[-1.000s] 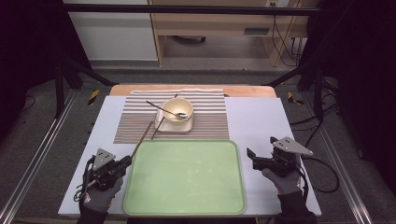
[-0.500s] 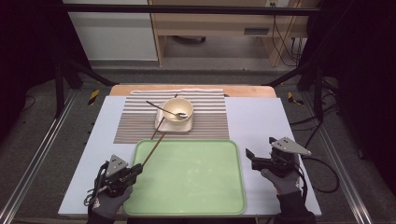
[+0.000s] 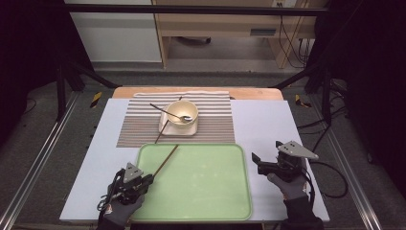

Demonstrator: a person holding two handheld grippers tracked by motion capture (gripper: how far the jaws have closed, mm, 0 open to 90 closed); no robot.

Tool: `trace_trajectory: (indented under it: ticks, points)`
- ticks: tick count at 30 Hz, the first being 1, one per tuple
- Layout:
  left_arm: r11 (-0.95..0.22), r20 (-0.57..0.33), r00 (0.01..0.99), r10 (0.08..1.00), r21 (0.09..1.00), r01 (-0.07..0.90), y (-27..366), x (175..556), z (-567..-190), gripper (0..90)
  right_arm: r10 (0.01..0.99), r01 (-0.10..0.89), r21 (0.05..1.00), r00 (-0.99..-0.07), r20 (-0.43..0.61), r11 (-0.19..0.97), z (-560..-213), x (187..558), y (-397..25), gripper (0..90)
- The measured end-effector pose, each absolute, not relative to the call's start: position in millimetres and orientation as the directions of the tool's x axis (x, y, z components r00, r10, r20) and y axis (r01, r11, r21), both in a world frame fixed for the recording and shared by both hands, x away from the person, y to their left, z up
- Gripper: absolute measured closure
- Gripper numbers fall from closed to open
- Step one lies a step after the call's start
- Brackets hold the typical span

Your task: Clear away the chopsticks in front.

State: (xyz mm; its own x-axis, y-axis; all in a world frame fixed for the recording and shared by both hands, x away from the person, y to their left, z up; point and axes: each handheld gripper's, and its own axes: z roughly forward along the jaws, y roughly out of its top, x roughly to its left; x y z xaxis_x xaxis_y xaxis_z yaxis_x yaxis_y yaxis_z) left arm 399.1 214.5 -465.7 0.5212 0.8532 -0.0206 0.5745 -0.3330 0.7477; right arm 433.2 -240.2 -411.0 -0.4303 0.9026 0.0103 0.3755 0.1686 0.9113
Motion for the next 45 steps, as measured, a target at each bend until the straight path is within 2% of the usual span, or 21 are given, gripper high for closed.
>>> trace_trajectory:
  ticks: [16,26,34,39,45]
  points:
    - [-0.395,0.017,0.543,0.84,0.705,0.589,210.3,402.3,-471.3,84.0,0.905,0.379,0.909,-0.426,0.008,0.171,-411.4,433.7,-240.8,3.7]
    - [-0.364,-0.005,0.547,0.837,0.742,0.563,211.3,406.2,-461.2,79.3,0.907,0.381,0.91,-0.421,0.012,0.165,-411.5,433.9,-242.4,3.7]
    - [-0.404,0.001,0.614,0.789,0.753,0.519,195.7,426.9,-448.4,89.2,0.91,0.381,0.911,-0.415,0.018,0.155,-411.5,434.2,-245.1,3.8]
    - [-0.398,-0.023,0.622,0.783,0.749,0.53,186.6,445.3,-448.6,89.6,0.911,0.382,0.911,-0.412,0.017,0.156,-411.7,434.1,-245.3,3.7]
    - [-0.472,-0.011,0.673,0.74,0.704,0.53,176.9,456.1,-463.0,89.6,0.911,0.382,0.91,-0.413,0.01,0.163,-412.7,434.8,-244.6,3.8]
